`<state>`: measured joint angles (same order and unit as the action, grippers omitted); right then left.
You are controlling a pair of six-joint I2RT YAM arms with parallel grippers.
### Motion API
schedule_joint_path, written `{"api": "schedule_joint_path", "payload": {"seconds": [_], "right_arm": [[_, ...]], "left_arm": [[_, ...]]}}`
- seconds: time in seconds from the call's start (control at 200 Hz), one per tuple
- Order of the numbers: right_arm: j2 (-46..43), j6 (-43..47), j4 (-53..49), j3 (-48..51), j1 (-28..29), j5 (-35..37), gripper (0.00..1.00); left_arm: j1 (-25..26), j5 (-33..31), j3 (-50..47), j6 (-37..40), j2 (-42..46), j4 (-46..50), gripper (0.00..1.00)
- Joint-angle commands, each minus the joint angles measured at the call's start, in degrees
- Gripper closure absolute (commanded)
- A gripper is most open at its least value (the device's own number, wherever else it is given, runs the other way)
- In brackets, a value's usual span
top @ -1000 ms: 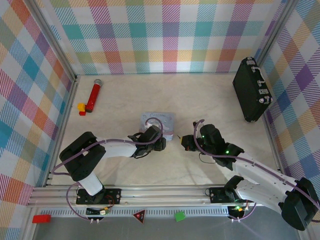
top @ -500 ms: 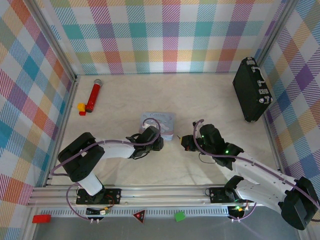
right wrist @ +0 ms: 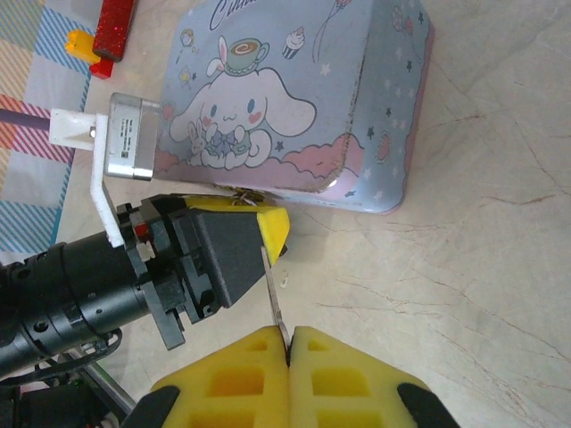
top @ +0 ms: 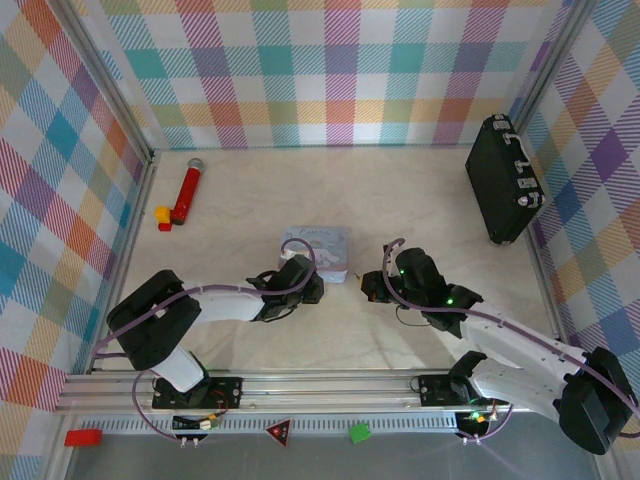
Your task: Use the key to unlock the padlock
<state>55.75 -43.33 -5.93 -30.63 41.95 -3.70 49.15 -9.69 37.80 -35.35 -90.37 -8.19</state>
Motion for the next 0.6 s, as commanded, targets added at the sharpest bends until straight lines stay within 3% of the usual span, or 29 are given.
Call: {"api": "schedule_joint_path", "payload": {"seconds": [0.0,0.19,0.42,0.595], "right_arm": [[0.2,-0.8,1.8,-0.8,-0.3,-0.5,1.00],[1.1,-1.6,3.3,-0.3,-0.3,-2.0,1.00],[1.7,-3.7,7.4,2.8,1.2,-3.8,1.00],[4.2,-4.4,15.9,6.8,4.4,-3.7,1.00]], "left_arm": [[1.8,-3.9,1.0,-1.6,2.0,3.5,0.74],[2.2,-1.7,3.0,-5.9,2.3,6.2,0.75],[2.0,0.4,11.6,-11.9,0.6,16.6,0.75],[0.9,2.7,15.3,-16.1,-0.6,21.7,0.74]]}}
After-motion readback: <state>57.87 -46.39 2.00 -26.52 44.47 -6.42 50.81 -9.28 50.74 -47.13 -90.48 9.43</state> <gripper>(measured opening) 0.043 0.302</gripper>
